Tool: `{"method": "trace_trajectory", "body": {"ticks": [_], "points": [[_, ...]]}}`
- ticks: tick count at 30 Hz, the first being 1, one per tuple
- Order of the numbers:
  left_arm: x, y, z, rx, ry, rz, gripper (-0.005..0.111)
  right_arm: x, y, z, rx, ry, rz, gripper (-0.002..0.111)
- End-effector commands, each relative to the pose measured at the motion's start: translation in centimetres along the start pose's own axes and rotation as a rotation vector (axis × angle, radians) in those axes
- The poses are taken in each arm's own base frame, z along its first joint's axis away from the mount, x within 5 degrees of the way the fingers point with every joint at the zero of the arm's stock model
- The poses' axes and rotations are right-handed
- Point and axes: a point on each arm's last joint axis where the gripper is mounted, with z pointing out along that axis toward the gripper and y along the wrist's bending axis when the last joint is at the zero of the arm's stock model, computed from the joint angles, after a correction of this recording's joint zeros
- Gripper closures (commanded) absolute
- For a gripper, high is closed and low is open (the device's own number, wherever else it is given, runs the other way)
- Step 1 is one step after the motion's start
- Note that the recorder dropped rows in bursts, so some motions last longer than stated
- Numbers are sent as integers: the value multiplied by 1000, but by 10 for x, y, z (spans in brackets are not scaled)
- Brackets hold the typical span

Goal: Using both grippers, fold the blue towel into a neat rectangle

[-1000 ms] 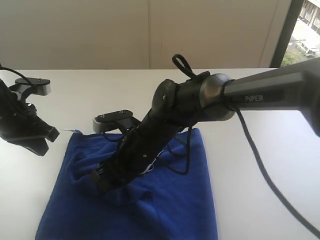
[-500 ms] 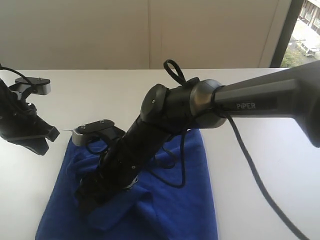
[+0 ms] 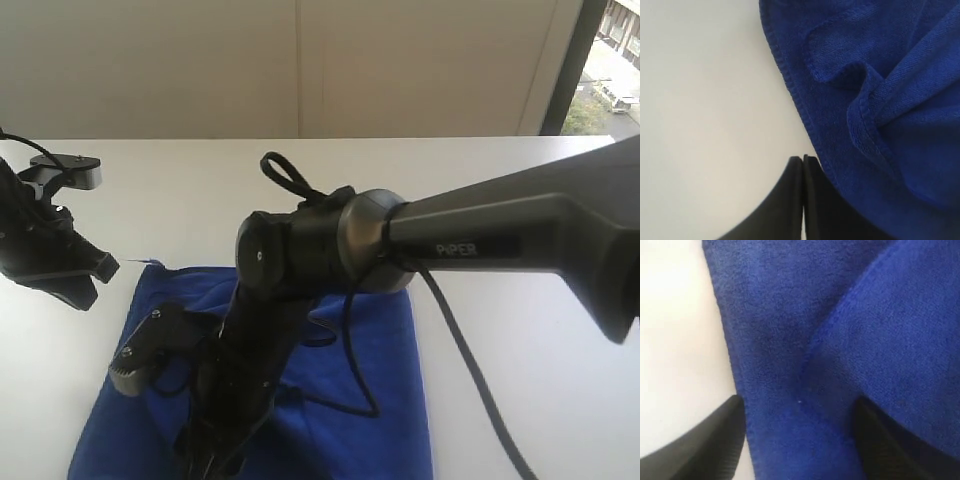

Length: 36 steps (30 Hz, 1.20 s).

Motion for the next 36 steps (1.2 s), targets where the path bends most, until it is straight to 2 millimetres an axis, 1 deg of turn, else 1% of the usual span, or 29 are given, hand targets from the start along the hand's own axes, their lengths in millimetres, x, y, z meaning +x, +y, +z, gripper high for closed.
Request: {"method": "trace_trajectory", "body": {"ticks": [1, 5, 8, 15, 17, 23, 26, 27, 31, 36], "points": [[-1, -1, -1, 17, 1, -10, 107, -7, 6, 5, 77, -14, -82, 51], [-1, -1, -1, 17, 1, -10, 107, -10, 7, 6, 101, -29, -60, 59], [-1, -1, -1, 17, 1, -10, 107, -9, 6, 5, 113, -26, -60, 60], [-1, -1, -1, 17, 1, -10, 107, -17, 11, -16, 153, -87, -101, 60], [-1, -1, -1, 17, 1, -10, 107, -17, 12, -16, 154, -88, -117, 60], [-1, -1, -1, 13, -3, -8, 107, -25, 25, -10, 168, -109, -193, 60], [-1, -1, -1, 13, -3, -8, 107, -27, 28, -4, 172, -113, -211, 60], [-1, -1, -1, 13, -3, -8, 107, -27, 28, -1, 172, -108, -230, 60], [-1, -1, -1, 13, -3, -8, 107, -24, 26, 8, 165, -87, -214, 60], [-1, -1, -1, 13, -3, -8, 107, -23, 23, 12, 178, -76, -204, 61]]}}
